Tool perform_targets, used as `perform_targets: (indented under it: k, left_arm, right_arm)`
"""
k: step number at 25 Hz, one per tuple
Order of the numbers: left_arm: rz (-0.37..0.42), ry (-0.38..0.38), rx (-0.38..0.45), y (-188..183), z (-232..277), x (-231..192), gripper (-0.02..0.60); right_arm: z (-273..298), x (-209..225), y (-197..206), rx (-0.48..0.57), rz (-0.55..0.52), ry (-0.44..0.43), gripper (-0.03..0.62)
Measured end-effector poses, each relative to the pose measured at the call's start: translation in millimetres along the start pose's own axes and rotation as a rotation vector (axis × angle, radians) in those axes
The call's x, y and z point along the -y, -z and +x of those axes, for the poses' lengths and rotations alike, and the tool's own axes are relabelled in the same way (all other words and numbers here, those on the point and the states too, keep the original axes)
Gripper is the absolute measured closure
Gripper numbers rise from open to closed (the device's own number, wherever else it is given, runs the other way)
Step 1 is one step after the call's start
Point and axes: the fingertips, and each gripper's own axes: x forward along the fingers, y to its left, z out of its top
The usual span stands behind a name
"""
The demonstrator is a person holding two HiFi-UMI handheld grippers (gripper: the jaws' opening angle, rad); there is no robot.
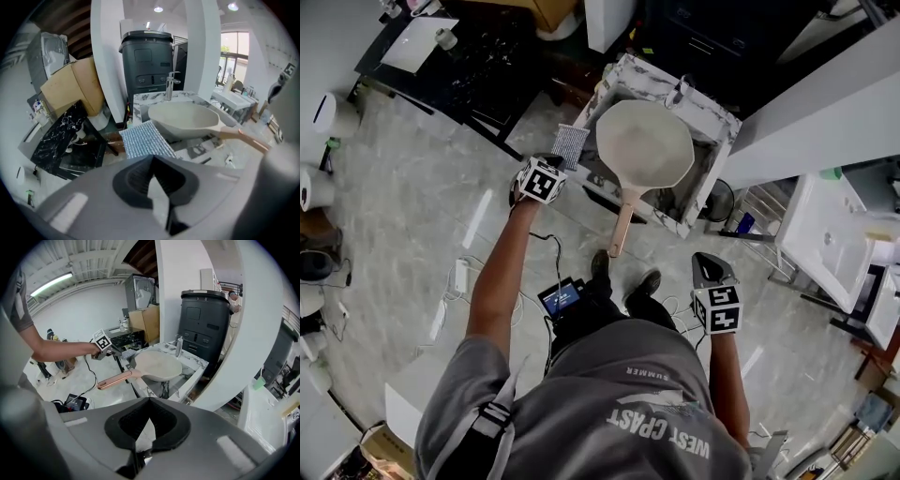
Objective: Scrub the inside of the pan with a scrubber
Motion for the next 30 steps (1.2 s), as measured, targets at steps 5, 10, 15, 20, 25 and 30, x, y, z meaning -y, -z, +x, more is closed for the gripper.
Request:
perform_targets:
  k: [5, 10, 15, 20, 25, 30]
  left_arm:
    - [-0.046, 0.004, -0.010, 21.2, 6.5, -6.3, 0.577]
    - [-0.034, 0.021, 0.019, 21.4, 6.1, -5.2, 0.566]
    - [-0.006, 0.023, 0.038, 15.2, -0.3, -1.2, 0.559]
    - [0.015, 0.010, 0.052, 8.6, -12.2, -0.4, 0.524]
    - [0.036, -0.037, 0.179, -31.2, -65.5, -4.3, 0.523]
    - [0.056, -0.081, 0.407, -86.3, -164.6, 6.4, 0.563]
  right_arm:
    - [-3.1, -8.8, -8.2, 0.003, -0.016, 0.012, 0.592]
    - [-8.7, -12.0, -15.2, 0.018, -0.025, 0.031, 0.592]
    - [-14.2, -15.2, -23.7, 0.041, -0.039, 0.041, 0.592]
    - [-24.0, -14.8, -30.2, 0.057, -0.051, 0.050, 0.592]
    - [-46.2, -6.1, -65.8, 0.160, -0.037, 0.048, 0.592]
    - [-95.7, -2.4, -132.0, 0.402, 0.001, 0.006, 0.592]
